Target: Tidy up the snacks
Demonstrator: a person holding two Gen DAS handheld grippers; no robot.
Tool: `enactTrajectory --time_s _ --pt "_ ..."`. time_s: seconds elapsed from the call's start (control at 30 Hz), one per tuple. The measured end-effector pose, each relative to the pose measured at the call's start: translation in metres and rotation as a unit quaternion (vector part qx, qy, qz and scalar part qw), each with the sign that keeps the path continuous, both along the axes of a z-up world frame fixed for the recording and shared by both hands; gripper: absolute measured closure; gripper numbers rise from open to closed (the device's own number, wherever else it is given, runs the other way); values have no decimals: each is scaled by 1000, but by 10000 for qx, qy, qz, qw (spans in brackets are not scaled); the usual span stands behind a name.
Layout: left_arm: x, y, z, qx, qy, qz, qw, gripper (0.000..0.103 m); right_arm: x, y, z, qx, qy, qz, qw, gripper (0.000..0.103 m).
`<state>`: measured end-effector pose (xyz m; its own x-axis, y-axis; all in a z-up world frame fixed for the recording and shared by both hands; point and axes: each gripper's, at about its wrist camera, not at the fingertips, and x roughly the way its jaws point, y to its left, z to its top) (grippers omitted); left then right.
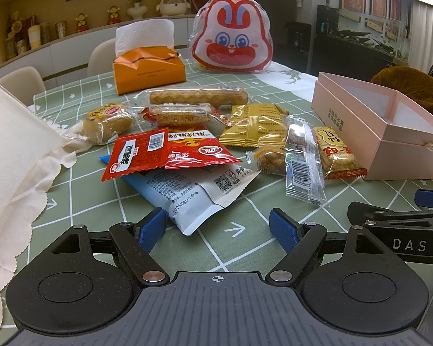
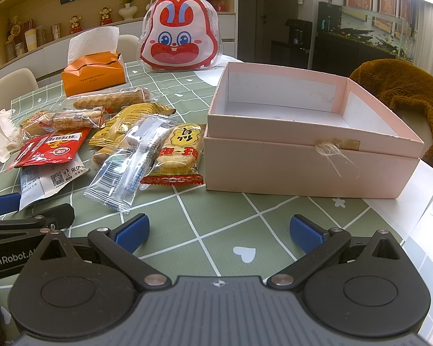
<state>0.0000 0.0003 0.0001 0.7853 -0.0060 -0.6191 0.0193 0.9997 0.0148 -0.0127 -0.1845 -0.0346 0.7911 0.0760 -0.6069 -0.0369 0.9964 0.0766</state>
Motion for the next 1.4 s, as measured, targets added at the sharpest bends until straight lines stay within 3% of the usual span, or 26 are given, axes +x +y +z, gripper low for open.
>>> enactTrajectory --time_s 0.53,0.63,0.7,0.87,0.97,1.1,1.27,1.4 --pt "0 0 0 16 -1 1 10000 18 0 0 0 -3 22 14 10000 0" --pt "0 0 0 -6 -15 4 10000 19 5 -5 8 6 312 118 9994 0" --pt "-3 5 5 -229 6 -42 9997 21 7 -6 13 -11 493 142 9987 0" --pt "-14 22 33 -612 -234 -144 9977 24 17 -5 15 -51 834 197 9963 0" --pt "-11 33 60 -550 -541 -182 9969 24 18 -6 19 -88 968 292 9948 0" --pt "23 56 90 -370 -641 -117 9972 25 28 -3 29 -40 1165 538 9917 16" --pt "73 83 100 -210 -385 -110 9990 26 24 -5 65 453 563 221 9971 16" --pt "112 118 92 -473 83 -193 9987 27 17 -2 87 177 -83 -123 9997 16"
